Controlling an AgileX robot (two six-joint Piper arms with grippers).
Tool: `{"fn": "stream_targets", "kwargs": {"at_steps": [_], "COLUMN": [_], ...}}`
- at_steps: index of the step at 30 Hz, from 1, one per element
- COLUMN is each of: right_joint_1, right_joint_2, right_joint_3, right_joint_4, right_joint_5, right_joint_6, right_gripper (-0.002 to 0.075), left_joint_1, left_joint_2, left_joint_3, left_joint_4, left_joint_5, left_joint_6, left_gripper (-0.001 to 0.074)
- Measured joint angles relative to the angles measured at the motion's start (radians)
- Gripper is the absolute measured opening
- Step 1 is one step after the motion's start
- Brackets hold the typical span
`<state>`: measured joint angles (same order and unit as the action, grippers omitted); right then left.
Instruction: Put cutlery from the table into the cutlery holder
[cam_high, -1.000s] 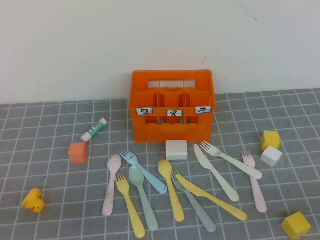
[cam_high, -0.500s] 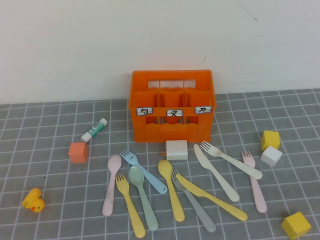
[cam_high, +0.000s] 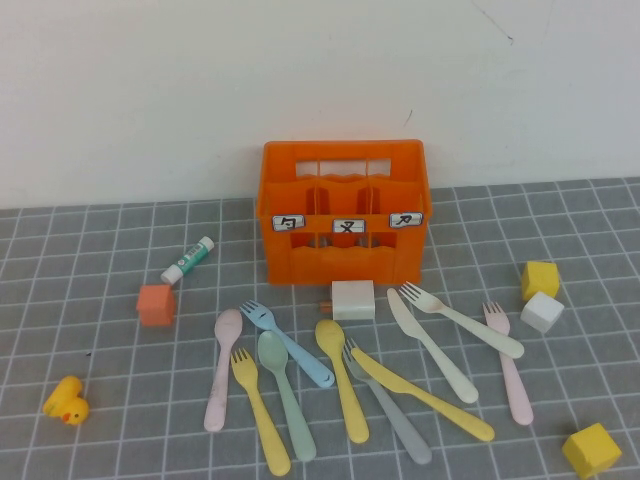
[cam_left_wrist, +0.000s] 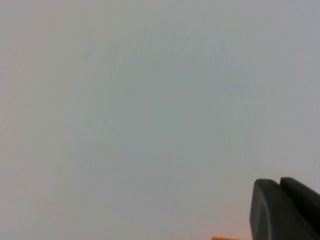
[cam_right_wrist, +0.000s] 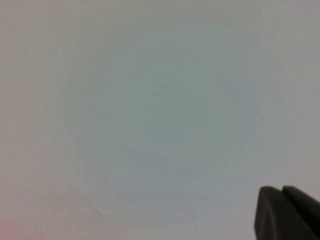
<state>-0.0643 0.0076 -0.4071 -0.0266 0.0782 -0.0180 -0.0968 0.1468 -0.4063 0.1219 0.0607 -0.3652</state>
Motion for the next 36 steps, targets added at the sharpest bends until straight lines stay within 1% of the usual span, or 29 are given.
{"fn": "stream_targets", "kwargs": {"at_steps": [4,8,12,15,18,20,25,27,29,32,36], "right_joint_1": [0.000,0.000,0.000,0.000,0.000,0.000,0.000,0.000,0.000,0.000,0.000], "right_joint_2": [0.098,0.253,0.422,0.530,0.621,0.664,0.763,0.795,0.829,0.873,0.905], "right_joint_3": [-0.084,-0.108,-0.108,-0.108,-0.108,-0.108,-0.106,-0.097,-0.088,-0.085,-0.085], "right_joint_4": [0.011,0.055,0.135,0.221,0.325,0.392,0.579,0.643,0.717,0.771,0.789], "right_joint_5": [0.245,0.459,0.608,0.668,0.692,0.694,0.657,0.644,0.632,0.632,0.628], "right_joint_6": [-0.103,-0.248,-0.451,-0.621,-0.759,-0.836,-1.033,-1.103,-1.174,-1.219,-1.236], "right_gripper": [-0.0003,-0.0003,-0.0003,-0.0003,-0.0003,-0.0003,-0.0003,-0.0003,-0.0003,-0.0003,-0.0003], "left_joint_1": [0.000,0.000,0.000,0.000,0.000,0.000,-0.002,-0.026,-0.065,-0.141,-0.216], "left_joint_2": [0.105,0.231,0.368,0.482,0.597,0.681,0.885,0.967,1.041,1.151,1.308], "left_joint_3": [0.000,0.002,-0.029,-0.103,-0.191,-0.235,-0.312,-0.350,-0.392,-0.436,-0.489], "left_joint_4": [-0.046,-0.068,-0.099,-0.150,-0.234,-0.316,-0.547,-0.607,-0.614,-0.567,-0.428], "left_joint_5": [0.009,0.084,0.238,0.385,0.515,0.567,0.614,0.616,0.601,0.531,0.480], "left_joint_6": [-0.062,-0.082,-0.066,0.036,0.157,0.254,0.512,0.583,0.610,0.610,0.481], "left_gripper": [-0.0001,-0.0001,-0.0001,-0.0001,-0.0001,-0.0001,-0.0001,-0.0001,-0.0001,-0.0001,-0.0001]}}
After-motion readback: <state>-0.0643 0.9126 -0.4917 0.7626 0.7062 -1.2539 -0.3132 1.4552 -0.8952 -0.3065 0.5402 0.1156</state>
